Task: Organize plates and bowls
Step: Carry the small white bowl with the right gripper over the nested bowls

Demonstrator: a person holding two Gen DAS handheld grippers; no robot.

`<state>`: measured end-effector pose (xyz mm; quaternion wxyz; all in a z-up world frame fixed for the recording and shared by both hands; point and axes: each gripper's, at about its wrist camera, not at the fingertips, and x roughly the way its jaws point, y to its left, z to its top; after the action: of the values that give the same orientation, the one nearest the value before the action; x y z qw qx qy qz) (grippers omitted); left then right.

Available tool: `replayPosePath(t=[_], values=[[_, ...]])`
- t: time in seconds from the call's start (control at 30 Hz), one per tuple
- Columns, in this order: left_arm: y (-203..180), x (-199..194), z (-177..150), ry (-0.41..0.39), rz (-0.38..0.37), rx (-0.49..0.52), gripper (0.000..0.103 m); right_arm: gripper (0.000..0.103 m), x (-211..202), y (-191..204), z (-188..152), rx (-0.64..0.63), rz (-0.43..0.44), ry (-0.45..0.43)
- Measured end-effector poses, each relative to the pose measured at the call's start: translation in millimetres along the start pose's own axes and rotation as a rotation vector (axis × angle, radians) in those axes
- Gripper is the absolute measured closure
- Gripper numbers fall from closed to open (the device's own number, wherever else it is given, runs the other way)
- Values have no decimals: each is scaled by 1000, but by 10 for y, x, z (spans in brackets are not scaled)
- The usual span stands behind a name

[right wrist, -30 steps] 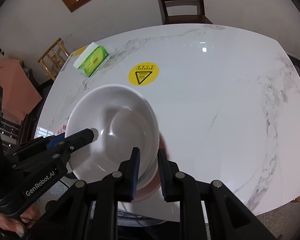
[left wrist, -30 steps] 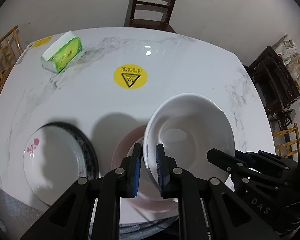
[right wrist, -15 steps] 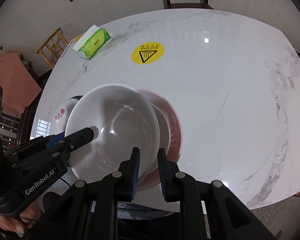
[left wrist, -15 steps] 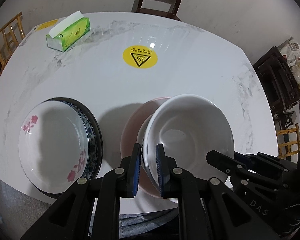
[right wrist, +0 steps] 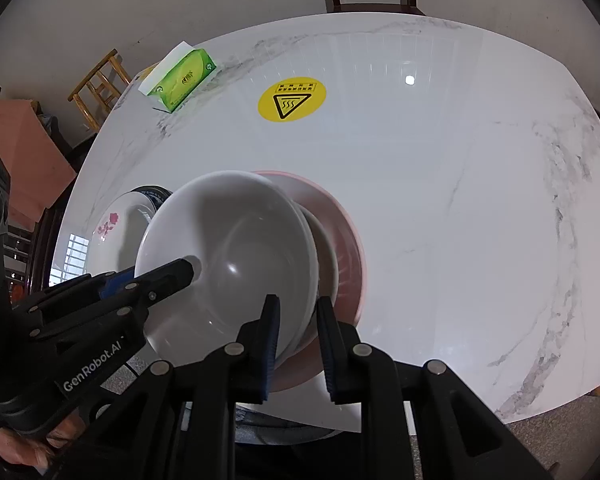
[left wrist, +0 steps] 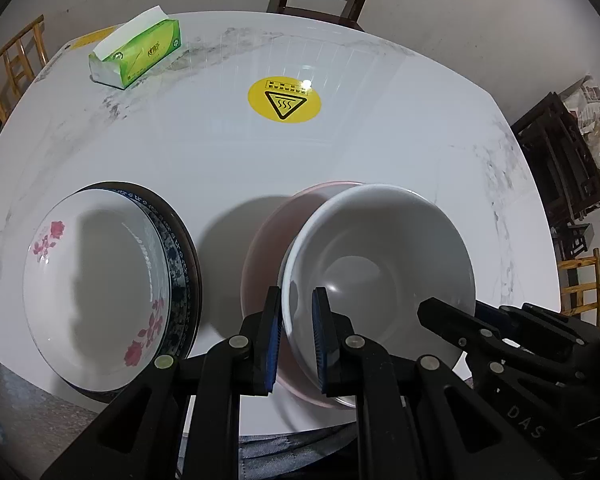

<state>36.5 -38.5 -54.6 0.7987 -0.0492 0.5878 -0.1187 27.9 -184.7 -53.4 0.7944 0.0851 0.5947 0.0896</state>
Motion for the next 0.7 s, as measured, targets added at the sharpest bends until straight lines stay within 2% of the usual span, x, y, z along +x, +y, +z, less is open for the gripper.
replayPosePath(t=[0.7], values=[[25,69,11,-5,-3,-8,91,82,103,-30,20,2,9,-2]])
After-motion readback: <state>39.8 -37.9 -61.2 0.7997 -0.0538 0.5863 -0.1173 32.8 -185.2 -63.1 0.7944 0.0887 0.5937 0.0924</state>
